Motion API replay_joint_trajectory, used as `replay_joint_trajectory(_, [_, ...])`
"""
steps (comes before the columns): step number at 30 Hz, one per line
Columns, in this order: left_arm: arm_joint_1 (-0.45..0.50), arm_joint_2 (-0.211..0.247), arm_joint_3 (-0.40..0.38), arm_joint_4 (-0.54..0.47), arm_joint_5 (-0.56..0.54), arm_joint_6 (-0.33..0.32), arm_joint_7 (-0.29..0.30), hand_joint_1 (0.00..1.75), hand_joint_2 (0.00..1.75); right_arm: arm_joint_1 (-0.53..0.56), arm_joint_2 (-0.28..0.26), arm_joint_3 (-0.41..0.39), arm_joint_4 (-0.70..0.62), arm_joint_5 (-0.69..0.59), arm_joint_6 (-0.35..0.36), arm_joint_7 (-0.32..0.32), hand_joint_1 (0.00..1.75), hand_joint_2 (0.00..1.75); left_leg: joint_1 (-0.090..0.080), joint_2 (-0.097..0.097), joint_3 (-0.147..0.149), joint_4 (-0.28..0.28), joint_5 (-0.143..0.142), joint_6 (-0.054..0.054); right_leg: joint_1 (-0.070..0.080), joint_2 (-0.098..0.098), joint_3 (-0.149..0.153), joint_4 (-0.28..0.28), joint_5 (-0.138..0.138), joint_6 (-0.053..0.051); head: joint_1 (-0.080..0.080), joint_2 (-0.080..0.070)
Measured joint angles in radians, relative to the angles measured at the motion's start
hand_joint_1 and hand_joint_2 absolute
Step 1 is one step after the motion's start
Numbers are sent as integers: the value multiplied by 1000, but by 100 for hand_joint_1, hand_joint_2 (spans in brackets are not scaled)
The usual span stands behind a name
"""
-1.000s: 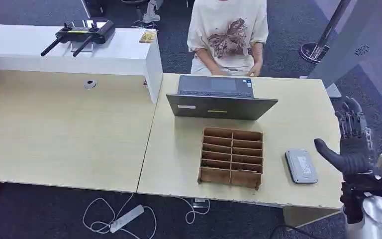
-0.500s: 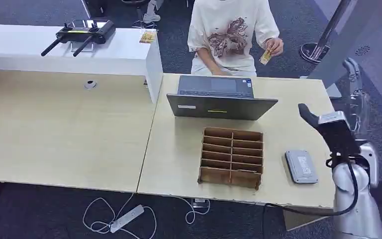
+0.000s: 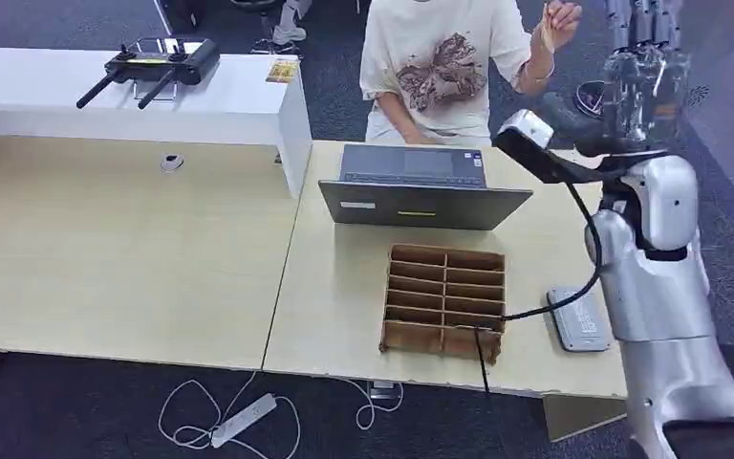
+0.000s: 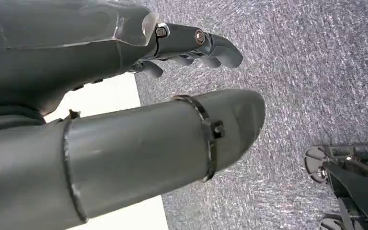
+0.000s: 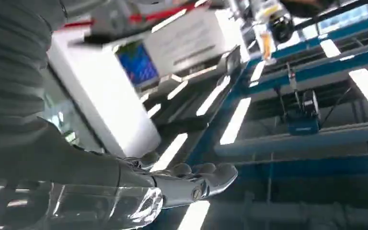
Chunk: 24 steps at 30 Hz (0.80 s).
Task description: Pass the card to the sensor for recognition and then transmit it.
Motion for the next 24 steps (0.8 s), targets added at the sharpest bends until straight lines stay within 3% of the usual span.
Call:
replay_joint_trajectory(14, [1, 1, 0, 0, 0, -2, 0, 0, 0, -113, 35, 63, 174, 66, 5, 44, 0, 175, 0, -1, -1, 0, 0, 0, 0, -1, 0, 0, 0, 0, 0, 0])
replay_joint_trajectory(21, [2, 6, 0, 0, -27, -6, -9, 0, 0, -268, 74, 101, 428, 165, 15, 98, 0, 175, 0, -1, 0, 0, 1, 0, 0, -1, 0, 0, 1, 0, 0, 0])
replay_joint_trajectory(24, [2, 8, 0, 0, -32, -10, -11, 0, 0, -323, 90, 128, 542, 207, 55, 117, 0, 175, 0, -1, 0, 0, 1, 0, 0, -1, 0, 0, 1, 0, 0, 0])
